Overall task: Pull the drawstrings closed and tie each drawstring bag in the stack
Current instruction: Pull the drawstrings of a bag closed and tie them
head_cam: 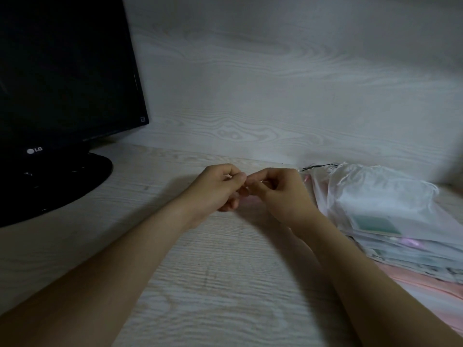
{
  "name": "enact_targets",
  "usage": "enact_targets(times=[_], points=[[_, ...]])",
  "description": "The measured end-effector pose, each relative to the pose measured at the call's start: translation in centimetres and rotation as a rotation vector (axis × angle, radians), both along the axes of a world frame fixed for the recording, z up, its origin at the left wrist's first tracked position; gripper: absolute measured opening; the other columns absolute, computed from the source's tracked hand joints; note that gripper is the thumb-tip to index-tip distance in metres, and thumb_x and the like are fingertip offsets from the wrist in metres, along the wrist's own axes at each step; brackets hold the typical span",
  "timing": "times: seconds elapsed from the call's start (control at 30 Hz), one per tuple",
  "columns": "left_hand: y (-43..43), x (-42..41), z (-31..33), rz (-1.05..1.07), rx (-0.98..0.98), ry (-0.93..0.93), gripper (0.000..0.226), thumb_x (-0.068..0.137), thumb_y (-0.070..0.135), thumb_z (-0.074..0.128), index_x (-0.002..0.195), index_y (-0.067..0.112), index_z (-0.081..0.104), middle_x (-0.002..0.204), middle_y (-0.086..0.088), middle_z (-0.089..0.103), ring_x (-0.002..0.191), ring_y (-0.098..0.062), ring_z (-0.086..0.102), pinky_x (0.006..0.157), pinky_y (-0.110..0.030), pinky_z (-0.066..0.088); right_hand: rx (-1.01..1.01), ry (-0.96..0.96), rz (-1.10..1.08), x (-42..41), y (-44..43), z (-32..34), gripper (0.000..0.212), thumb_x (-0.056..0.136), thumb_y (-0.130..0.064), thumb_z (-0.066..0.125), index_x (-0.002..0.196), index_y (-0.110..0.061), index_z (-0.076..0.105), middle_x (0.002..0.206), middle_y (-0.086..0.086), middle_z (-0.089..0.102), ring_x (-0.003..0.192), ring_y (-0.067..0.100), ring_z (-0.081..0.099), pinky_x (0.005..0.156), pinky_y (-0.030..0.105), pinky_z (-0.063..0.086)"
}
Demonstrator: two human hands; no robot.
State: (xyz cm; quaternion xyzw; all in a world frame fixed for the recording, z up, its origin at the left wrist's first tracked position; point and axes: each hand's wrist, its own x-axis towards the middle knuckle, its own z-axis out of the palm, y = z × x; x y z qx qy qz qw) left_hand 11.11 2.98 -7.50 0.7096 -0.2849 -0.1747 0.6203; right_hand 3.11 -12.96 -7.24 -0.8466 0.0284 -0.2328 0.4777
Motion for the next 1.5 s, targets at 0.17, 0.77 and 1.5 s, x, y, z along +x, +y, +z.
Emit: enact_targets(times=[0.17, 0.77, 1.5], points=[[0.2, 0.2, 0.1, -0.008, 0.018, 0.028, 0.023, 0.109, 0.026, 0.058, 0.100, 0.007, 0.069, 0.098, -0.018, 0.079, 0.058, -0.015, 0.057, 0.055, -0.029, 0.043, -0.057, 0.024, -0.033, -0.2, 0.2, 0.3, 0.016, 0.098, -0.027, 0.068, 0.086, -0.019, 0.076, 0.077, -0.002, 0.078, 0.076, 0.029, 0.072, 0.079, 0.046, 0.059], [0.7, 0.3, 0.5, 0.091, 0.135, -0.129, 0.005, 0.095, 0.023, 0.080, 0.093, 0.020, 0.083, 0.074, -0.004, 0.076, 0.055, -0.012, 0.065, 0.051, -0.026, 0.048, -0.188, 0.108, -0.141, 0.1, 0.5, 0.0, 0.014, 0.095, -0.022, 0.057, 0.090, -0.018, 0.069, 0.074, -0.003, 0.069, 0.063, 0.009, 0.057, 0.061, 0.028, 0.043], [0.9, -0.1, 0.8, -0.030, 0.273, -0.199, 0.013, 0.094, 0.022, 0.079, 0.085, 0.014, 0.082, 0.073, -0.014, 0.074, 0.063, -0.024, 0.070, 0.070, -0.040, 0.063, 0.377, -0.153, 0.016, -0.5, 0.5, 1.0, 0.009, 0.102, 0.000, 0.058, 0.106, -0.008, 0.058, 0.089, 0.010, 0.078, 0.070, 0.019, 0.071, 0.058, 0.022, 0.053]])
